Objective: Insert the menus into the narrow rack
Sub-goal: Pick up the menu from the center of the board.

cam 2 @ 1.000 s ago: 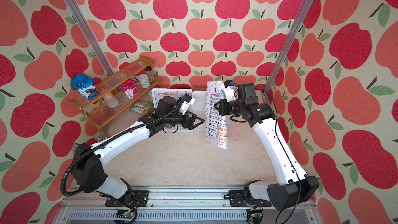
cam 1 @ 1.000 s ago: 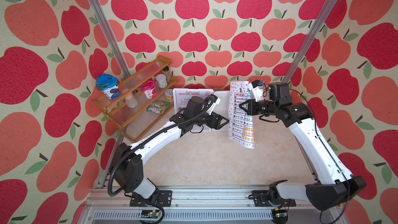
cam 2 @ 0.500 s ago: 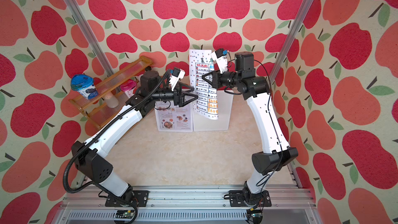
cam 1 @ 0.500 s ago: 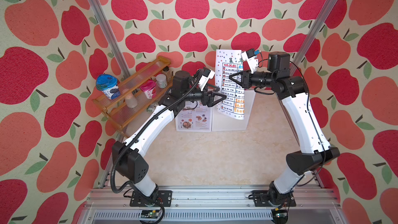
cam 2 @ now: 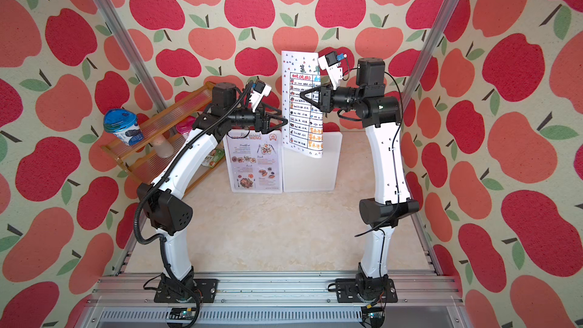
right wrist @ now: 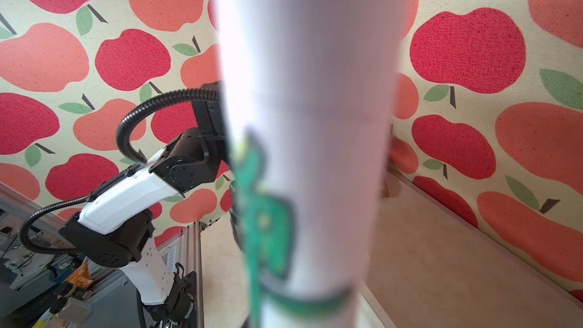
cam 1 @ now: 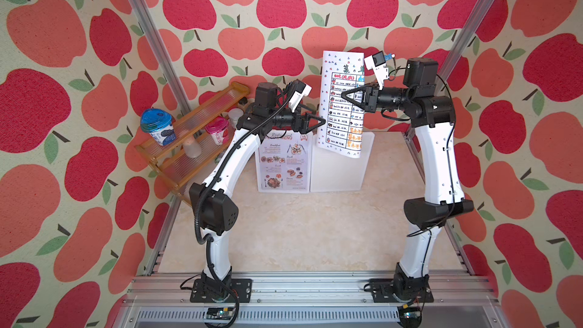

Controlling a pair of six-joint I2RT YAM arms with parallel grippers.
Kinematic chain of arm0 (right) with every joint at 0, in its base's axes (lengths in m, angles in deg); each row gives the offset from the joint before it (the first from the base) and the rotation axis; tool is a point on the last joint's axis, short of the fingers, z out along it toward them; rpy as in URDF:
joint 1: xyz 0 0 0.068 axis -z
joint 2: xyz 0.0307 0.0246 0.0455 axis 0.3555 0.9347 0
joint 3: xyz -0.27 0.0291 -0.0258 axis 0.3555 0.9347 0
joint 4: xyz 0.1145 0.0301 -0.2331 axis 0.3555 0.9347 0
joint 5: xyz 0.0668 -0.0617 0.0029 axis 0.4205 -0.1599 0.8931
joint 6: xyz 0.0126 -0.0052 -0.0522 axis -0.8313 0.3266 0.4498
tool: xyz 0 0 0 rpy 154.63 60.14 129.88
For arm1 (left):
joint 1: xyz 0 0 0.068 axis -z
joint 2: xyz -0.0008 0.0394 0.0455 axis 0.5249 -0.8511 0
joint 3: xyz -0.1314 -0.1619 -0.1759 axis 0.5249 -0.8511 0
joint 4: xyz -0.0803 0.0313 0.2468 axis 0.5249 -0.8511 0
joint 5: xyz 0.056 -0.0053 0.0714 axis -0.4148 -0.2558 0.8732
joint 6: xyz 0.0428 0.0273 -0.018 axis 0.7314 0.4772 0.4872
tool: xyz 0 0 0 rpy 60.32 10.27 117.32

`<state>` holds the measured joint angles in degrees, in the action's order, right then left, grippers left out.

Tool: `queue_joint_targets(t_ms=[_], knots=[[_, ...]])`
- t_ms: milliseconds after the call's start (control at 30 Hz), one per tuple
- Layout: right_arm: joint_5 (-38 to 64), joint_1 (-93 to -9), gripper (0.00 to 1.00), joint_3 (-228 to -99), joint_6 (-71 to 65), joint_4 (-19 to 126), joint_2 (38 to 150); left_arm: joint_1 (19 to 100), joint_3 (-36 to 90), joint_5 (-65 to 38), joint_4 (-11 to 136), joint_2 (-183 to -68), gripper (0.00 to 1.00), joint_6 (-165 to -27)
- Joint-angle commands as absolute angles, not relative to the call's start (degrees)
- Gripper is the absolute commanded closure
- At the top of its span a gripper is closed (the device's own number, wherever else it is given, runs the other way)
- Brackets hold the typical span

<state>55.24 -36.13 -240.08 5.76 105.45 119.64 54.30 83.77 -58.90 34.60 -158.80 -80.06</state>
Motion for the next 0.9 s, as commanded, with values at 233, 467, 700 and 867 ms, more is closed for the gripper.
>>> queue_joint_targets(t_ms=[233, 467, 700, 867], knots=[[54.04, -35.87, 0.83, -243.49, 10.76, 109.73, 121.81, 54.03, 109.61, -68.69, 27.19, -173.35, 0.16, -83.05], [50.82, -34.88, 0.83, -246.52, 11.21, 111.11, 125.26, 54.4, 109.3, -71.37, 26.01, -172.98, 0.17, -82.47], [49.87, -34.8, 0.83, -247.98, 11.46, 111.32, 127.21, 54.77, 108.9, -73.07, 28.4, -172.49, 0.25, -83.88], [50.79, -34.8, 0.82, -248.45, 10.28, 110.91, 127.5, 55.65, 108.99, -72.82, 29.8, -173.16, 0.27, -84.21]])
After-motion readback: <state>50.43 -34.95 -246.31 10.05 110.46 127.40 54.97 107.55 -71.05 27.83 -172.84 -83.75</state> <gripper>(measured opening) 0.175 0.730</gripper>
